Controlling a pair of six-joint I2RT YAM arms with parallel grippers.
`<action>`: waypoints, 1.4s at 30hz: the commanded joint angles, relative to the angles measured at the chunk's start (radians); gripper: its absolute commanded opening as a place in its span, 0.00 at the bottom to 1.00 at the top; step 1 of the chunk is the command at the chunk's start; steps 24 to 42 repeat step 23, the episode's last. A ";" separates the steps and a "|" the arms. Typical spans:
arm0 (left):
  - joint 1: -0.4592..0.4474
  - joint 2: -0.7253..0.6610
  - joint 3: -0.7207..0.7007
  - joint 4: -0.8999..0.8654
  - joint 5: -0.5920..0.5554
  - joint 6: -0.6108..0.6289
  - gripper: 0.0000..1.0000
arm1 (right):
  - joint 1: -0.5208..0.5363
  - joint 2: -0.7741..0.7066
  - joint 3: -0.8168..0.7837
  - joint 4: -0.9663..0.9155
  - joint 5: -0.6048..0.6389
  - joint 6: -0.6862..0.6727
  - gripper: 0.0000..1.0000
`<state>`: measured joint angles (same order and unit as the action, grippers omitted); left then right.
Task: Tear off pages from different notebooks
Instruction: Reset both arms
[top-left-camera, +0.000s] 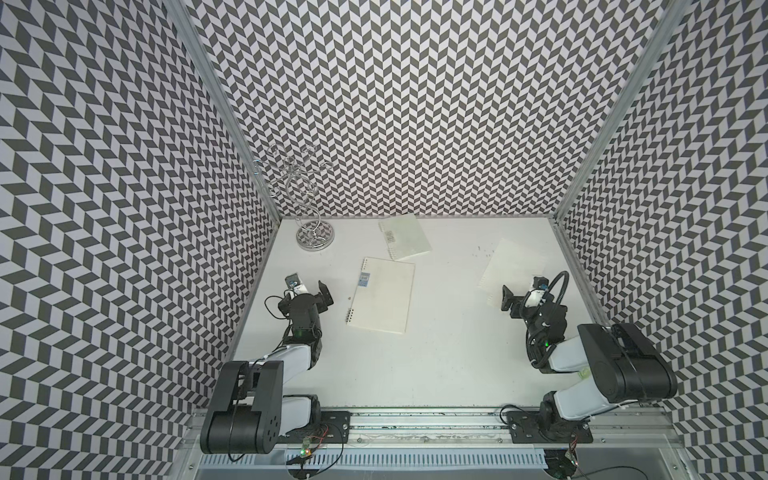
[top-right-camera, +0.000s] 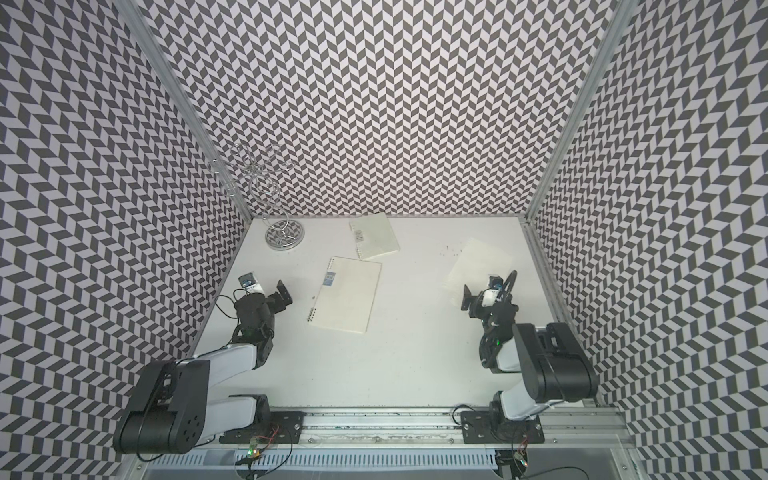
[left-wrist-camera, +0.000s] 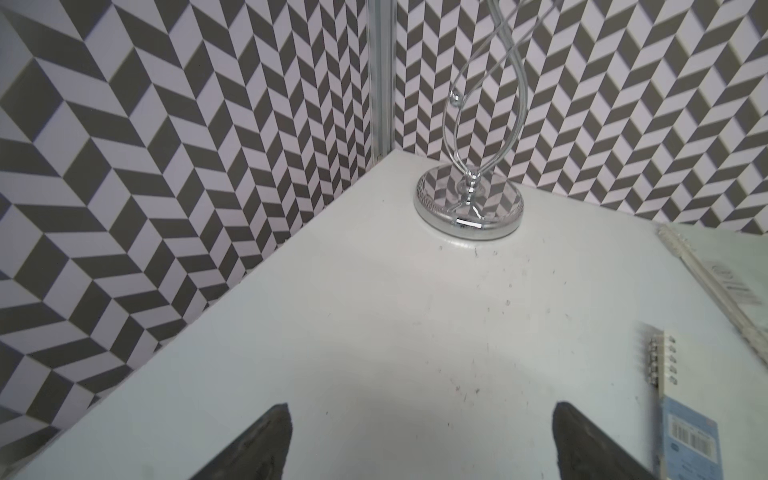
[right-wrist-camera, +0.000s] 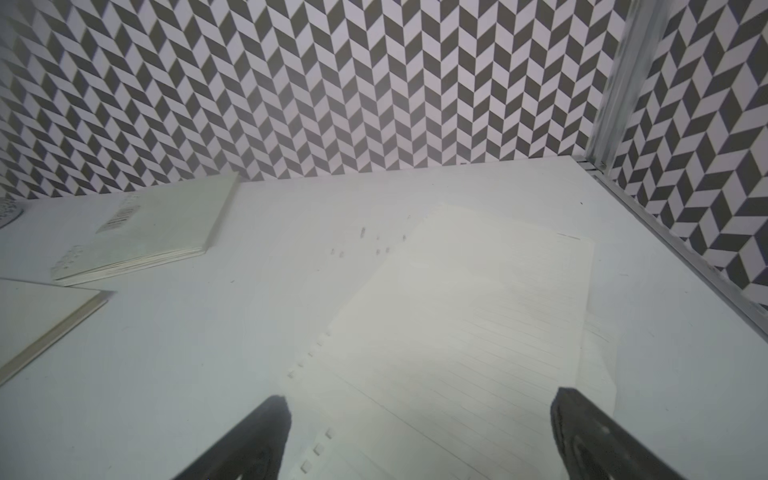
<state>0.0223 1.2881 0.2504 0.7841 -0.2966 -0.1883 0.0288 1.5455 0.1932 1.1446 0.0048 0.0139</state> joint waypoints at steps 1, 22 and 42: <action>0.052 0.049 -0.034 0.291 0.226 0.046 0.99 | 0.010 0.006 0.055 0.146 0.049 -0.025 1.00; 0.002 0.266 0.030 0.417 0.387 0.189 0.99 | 0.011 0.016 0.056 0.172 0.061 -0.028 1.00; -0.001 0.277 0.025 0.441 0.383 0.194 0.99 | 0.012 0.019 0.058 0.167 0.061 -0.026 1.00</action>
